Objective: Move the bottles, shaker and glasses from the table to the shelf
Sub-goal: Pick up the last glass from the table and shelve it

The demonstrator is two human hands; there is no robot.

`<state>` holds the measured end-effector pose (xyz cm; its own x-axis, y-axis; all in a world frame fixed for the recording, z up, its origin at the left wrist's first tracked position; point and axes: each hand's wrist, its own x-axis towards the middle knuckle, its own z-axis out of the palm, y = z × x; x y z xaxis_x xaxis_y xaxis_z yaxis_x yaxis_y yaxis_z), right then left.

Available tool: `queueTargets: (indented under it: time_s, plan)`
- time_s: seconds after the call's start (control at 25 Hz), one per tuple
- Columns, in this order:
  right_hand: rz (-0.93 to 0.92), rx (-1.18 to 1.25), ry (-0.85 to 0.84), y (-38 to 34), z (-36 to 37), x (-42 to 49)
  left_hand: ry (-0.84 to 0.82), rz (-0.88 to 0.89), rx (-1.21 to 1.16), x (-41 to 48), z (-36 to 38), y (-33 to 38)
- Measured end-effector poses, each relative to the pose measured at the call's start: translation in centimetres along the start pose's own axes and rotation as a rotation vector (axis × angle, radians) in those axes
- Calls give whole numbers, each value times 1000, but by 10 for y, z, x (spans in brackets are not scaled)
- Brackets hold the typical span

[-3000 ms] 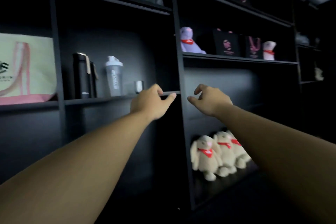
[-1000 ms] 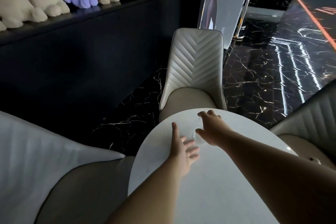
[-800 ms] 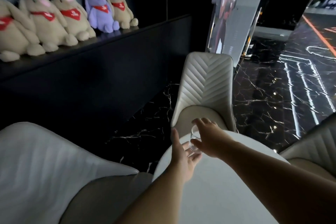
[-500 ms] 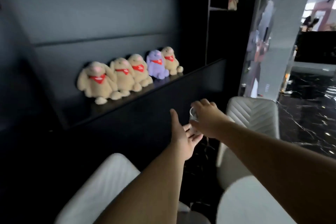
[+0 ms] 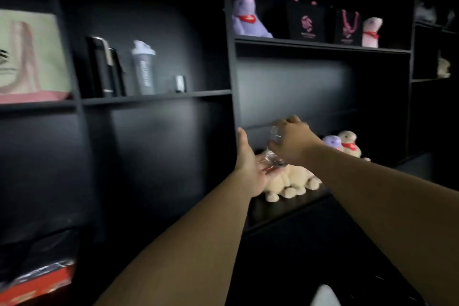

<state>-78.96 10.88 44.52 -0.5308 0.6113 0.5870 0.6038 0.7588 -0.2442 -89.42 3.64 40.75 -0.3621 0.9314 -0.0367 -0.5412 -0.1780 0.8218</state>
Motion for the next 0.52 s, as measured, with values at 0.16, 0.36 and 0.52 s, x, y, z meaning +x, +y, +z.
queueTargets:
  time_s: [0.16, 0.36, 0.52]
  plan:
    - [-76, 74, 27, -115, 4, 51, 51, 100, 11, -22, -60, 107]
    - [-118, 98, 99, -195, -12, 112, 83, 265, 47, -34, -77, 200]
    - [-123, 82, 119, -212, -16, 167, 78, 300, 121, -13, -73, 246]
